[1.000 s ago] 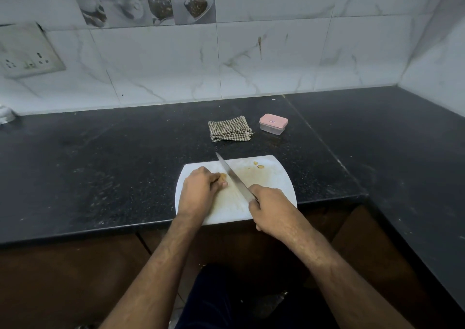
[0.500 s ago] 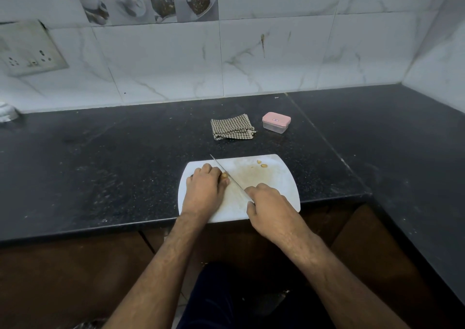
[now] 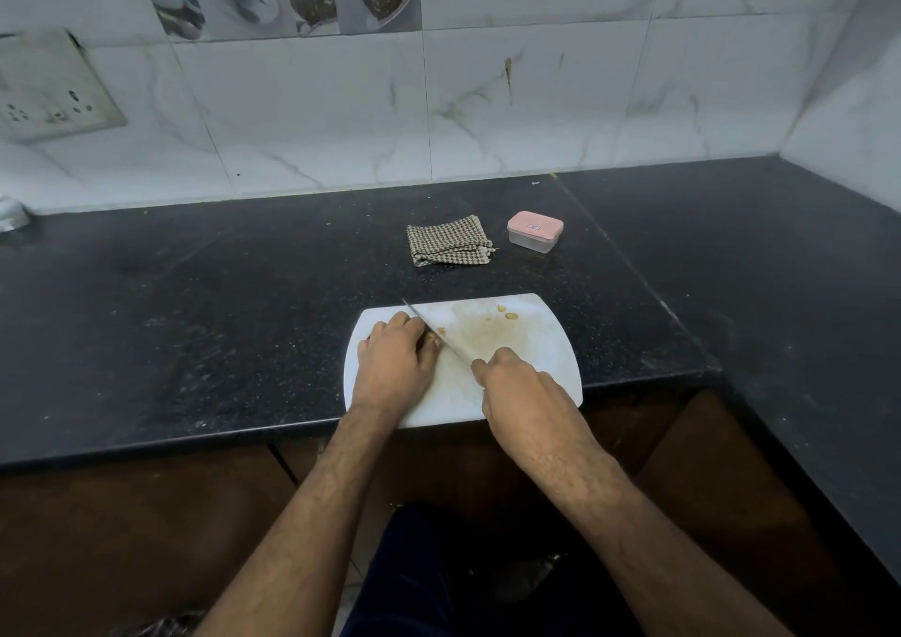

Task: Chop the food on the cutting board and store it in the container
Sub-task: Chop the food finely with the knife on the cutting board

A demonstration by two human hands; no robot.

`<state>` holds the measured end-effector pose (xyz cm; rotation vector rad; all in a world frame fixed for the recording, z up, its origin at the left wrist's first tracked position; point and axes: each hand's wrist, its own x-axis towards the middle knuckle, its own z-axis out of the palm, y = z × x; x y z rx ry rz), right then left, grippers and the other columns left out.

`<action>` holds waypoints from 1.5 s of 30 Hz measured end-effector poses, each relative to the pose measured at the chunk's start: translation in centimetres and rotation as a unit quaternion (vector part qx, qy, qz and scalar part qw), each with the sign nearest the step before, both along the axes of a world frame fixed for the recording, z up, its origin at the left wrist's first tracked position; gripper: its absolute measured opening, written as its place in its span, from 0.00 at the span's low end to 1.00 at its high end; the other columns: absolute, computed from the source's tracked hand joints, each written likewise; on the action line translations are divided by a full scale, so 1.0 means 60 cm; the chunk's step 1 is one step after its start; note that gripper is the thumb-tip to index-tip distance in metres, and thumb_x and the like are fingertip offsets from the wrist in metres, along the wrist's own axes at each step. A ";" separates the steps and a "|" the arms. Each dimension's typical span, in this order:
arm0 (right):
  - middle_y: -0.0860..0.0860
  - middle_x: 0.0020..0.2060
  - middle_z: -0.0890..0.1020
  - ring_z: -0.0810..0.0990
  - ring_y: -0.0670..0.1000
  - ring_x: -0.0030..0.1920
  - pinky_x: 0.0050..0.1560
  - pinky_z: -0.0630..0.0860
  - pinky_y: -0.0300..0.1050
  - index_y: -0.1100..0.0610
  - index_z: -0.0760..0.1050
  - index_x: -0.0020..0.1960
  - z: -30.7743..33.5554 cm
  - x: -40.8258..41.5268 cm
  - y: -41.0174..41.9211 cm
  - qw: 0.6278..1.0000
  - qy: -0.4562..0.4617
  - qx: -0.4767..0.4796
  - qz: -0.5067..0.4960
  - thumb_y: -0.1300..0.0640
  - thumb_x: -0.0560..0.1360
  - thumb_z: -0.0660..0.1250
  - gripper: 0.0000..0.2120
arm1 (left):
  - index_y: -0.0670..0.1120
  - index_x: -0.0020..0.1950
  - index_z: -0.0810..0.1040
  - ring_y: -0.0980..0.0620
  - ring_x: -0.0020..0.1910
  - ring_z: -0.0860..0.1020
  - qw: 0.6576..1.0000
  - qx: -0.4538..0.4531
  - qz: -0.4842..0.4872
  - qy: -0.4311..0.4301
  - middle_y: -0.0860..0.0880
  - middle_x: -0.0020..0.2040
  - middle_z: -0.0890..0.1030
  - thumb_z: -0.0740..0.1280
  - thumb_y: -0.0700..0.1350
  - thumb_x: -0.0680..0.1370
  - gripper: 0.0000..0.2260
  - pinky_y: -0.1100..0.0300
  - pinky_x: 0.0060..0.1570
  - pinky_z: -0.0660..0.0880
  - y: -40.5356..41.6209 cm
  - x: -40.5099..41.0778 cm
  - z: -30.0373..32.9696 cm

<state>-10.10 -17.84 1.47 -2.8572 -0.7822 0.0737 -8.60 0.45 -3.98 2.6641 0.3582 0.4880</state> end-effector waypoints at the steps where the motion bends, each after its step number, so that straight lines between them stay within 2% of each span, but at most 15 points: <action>1: 0.48 0.44 0.65 0.72 0.49 0.34 0.36 0.73 0.47 0.54 0.71 0.63 0.000 0.002 0.002 1.000 0.000 -0.003 0.000 0.66 0.80 0.59 0.15 | 0.51 0.51 0.75 0.53 0.48 0.68 1.000 -0.004 -0.001 0.001 0.55 0.45 0.70 0.62 0.53 0.83 0.08 0.53 0.48 0.64 0.001 0.000 0.001; 5: 0.49 0.48 0.66 0.71 0.48 0.34 0.36 0.73 0.46 0.52 0.69 0.70 0.001 0.008 0.002 1.000 0.000 -0.002 0.003 0.67 0.80 0.60 0.21 | 0.54 0.46 0.71 0.53 0.47 0.70 0.999 -0.035 -0.010 -0.006 0.58 0.42 0.69 0.64 0.53 0.82 0.07 0.53 0.46 0.64 0.007 0.002 -0.002; 11: 0.50 0.51 0.67 0.73 0.49 0.35 0.36 0.75 0.46 0.53 0.68 0.72 -0.001 0.014 0.010 1.000 -0.003 -0.002 0.006 0.67 0.78 0.62 0.23 | 0.55 0.43 0.72 0.53 0.44 0.72 0.998 -0.058 -0.015 -0.015 0.59 0.39 0.70 0.67 0.52 0.80 0.08 0.54 0.45 0.66 0.013 0.006 -0.003; 15: 0.50 0.51 0.67 0.75 0.50 0.38 0.40 0.78 0.49 0.52 0.69 0.72 -0.005 0.027 0.013 1.000 -0.002 0.005 -0.001 0.64 0.80 0.61 0.22 | 0.55 0.44 0.75 0.54 0.44 0.72 0.997 -0.069 -0.009 -0.027 0.58 0.40 0.72 0.68 0.53 0.80 0.07 0.54 0.45 0.67 0.014 0.007 -0.008; 18: 0.50 0.56 0.70 0.78 0.54 0.44 0.47 0.80 0.53 0.52 0.69 0.72 -0.008 0.029 0.005 0.999 0.014 0.042 -0.023 0.63 0.82 0.57 0.20 | 0.53 0.46 0.78 0.53 0.46 0.73 0.997 -0.075 -0.009 -0.030 0.58 0.41 0.73 0.67 0.55 0.80 0.07 0.53 0.47 0.69 0.016 0.009 -0.013; 20: 0.50 0.59 0.70 0.78 0.54 0.46 0.49 0.79 0.52 0.52 0.68 0.73 -0.010 0.027 -0.001 0.997 0.018 0.070 -0.037 0.63 0.82 0.55 0.21 | 0.52 0.48 0.80 0.53 0.46 0.73 0.996 -0.079 -0.008 -0.033 0.57 0.42 0.74 0.67 0.56 0.81 0.09 0.53 0.48 0.70 0.017 0.010 -0.015; 24: 0.50 0.57 0.71 0.77 0.54 0.49 0.50 0.78 0.50 0.52 0.70 0.72 -0.010 0.027 -0.012 0.995 0.018 0.082 -0.049 0.63 0.82 0.56 0.20 | 0.52 0.48 0.81 0.53 0.47 0.74 0.997 -0.075 -0.006 -0.036 0.56 0.43 0.75 0.66 0.57 0.81 0.10 0.52 0.49 0.71 0.017 0.010 -0.016; 28: 0.50 0.56 0.73 0.77 0.53 0.52 0.52 0.77 0.49 0.51 0.69 0.73 -0.012 0.024 -0.013 0.993 0.035 0.103 -0.043 0.59 0.83 0.56 0.19 | 0.52 0.49 0.80 0.54 0.47 0.73 0.998 -0.063 -0.003 -0.028 0.56 0.44 0.75 0.65 0.57 0.81 0.10 0.53 0.49 0.69 0.013 0.009 -0.012; 33: 0.48 0.51 0.72 0.75 0.52 0.50 0.49 0.74 0.48 0.51 0.69 0.71 -0.015 0.020 -0.008 0.992 0.038 0.107 -0.050 0.58 0.83 0.55 0.17 | 0.52 0.54 0.80 0.54 0.49 0.73 0.998 -0.055 -0.004 -0.023 0.55 0.47 0.76 0.62 0.58 0.83 0.12 0.51 0.52 0.70 0.013 0.008 -0.013; 36: 0.48 0.50 0.74 0.74 0.51 0.48 0.47 0.74 0.47 0.51 0.71 0.69 -0.011 0.021 -0.009 0.991 0.042 0.118 -0.051 0.57 0.83 0.55 0.16 | 0.52 0.54 0.81 0.53 0.49 0.75 0.995 -0.097 -0.002 -0.014 0.55 0.46 0.78 0.65 0.58 0.82 0.12 0.48 0.54 0.74 0.020 0.014 -0.010; 38: 0.48 0.48 0.76 0.75 0.50 0.47 0.47 0.76 0.48 0.51 0.73 0.67 -0.007 0.024 -0.008 0.991 0.053 0.112 -0.056 0.56 0.83 0.56 0.14 | 0.52 0.51 0.82 0.54 0.46 0.77 0.988 -0.153 0.003 0.007 0.57 0.43 0.79 0.68 0.57 0.80 0.10 0.46 0.53 0.77 0.024 0.019 -0.002; 40: 0.48 0.45 0.77 0.77 0.50 0.46 0.47 0.79 0.49 0.51 0.74 0.64 -0.005 0.024 -0.007 0.990 0.065 0.103 -0.066 0.56 0.83 0.57 0.13 | 0.54 0.49 0.82 0.55 0.45 0.78 0.985 -0.170 0.008 0.028 0.57 0.41 0.81 0.70 0.57 0.79 0.08 0.45 0.55 0.77 0.025 0.023 0.009; 43: 0.47 0.45 0.77 0.77 0.50 0.46 0.48 0.78 0.48 0.51 0.74 0.65 -0.003 0.023 -0.010 0.990 0.051 0.108 -0.073 0.56 0.83 0.57 0.13 | 0.54 0.49 0.81 0.55 0.47 0.78 0.991 -0.130 0.011 0.028 0.59 0.43 0.78 0.71 0.56 0.78 0.06 0.47 0.57 0.75 0.017 0.024 0.020; 45: 0.47 0.46 0.77 0.77 0.50 0.47 0.47 0.78 0.48 0.52 0.74 0.64 -0.002 0.024 -0.016 0.989 0.047 0.112 -0.079 0.56 0.83 0.58 0.12 | 0.54 0.50 0.81 0.56 0.49 0.78 0.988 -0.156 -0.004 0.012 0.59 0.45 0.79 0.70 0.54 0.79 0.05 0.52 0.55 0.75 0.009 0.021 0.021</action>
